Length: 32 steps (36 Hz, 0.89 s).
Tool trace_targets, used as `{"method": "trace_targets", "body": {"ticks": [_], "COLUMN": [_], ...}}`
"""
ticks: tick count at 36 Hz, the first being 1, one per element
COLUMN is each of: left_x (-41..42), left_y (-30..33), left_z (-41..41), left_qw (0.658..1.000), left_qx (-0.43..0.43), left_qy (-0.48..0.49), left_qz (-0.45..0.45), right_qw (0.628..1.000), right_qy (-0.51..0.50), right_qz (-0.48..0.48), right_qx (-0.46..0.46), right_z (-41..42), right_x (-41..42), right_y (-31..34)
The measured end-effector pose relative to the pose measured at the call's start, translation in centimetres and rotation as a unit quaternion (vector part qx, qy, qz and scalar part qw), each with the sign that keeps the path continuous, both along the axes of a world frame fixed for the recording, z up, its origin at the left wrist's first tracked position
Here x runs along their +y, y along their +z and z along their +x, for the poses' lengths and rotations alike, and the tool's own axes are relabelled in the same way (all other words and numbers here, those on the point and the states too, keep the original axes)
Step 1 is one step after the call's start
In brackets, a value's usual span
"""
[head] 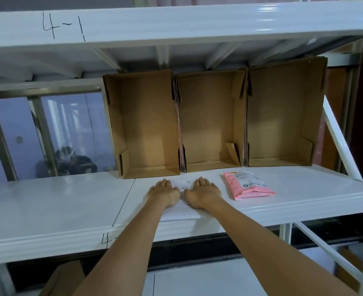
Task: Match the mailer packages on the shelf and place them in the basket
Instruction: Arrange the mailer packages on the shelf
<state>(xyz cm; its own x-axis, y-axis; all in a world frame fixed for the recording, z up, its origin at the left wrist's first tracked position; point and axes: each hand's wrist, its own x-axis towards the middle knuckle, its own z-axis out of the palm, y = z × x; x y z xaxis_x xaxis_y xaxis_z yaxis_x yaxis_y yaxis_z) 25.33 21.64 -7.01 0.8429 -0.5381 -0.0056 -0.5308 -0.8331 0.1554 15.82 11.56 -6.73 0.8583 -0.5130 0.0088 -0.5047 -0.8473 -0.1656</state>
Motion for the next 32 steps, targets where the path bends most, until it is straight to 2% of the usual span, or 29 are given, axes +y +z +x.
{"method": "trace_targets", "body": {"ticks": [6,9,13,22,25,27,29,32], "left_x": [-0.1,-0.3,0.3,3.3,3.7,3.8,3.7,3.6], "left_y": [0.4,0.9,0.6,0.1,0.5,1.0,1.1,1.1], "left_z": [-0.5,-2.2,-3.7,-7.0,-7.8,-7.9,-7.9,-7.6], "left_qw": [0.999,0.998,0.996,0.993,0.994,0.995,0.995,0.995], "left_qx": [-0.024,-0.025,-0.022,-0.016,-0.016,-0.013,-0.01,0.002], "left_qy": [-0.003,-0.036,-0.08,-0.117,-0.103,-0.092,-0.095,-0.098], "left_qz": [0.025,0.043,0.031,0.008,-0.013,-0.027,-0.026,-0.014], "right_qw": [1.0,1.0,1.0,1.0,0.996,0.992,0.989,0.988], "right_qy": [-0.009,-0.016,-0.014,-0.005,0.044,0.088,0.105,0.127], "right_qz": [-0.013,-0.012,-0.007,-0.023,-0.043,-0.002,0.044,0.046], "right_qx": [0.007,0.012,0.01,-0.01,-0.071,-0.095,-0.094,-0.076], "right_z": [0.2,0.2,0.1,-0.8,-1.0,-1.6,-2.5,-3.2], "right_x": [0.3,0.4,0.0,0.7,1.7,2.6,3.1,3.3], "right_y": [0.4,0.3,0.2,0.5,0.5,0.7,0.9,1.0]}}
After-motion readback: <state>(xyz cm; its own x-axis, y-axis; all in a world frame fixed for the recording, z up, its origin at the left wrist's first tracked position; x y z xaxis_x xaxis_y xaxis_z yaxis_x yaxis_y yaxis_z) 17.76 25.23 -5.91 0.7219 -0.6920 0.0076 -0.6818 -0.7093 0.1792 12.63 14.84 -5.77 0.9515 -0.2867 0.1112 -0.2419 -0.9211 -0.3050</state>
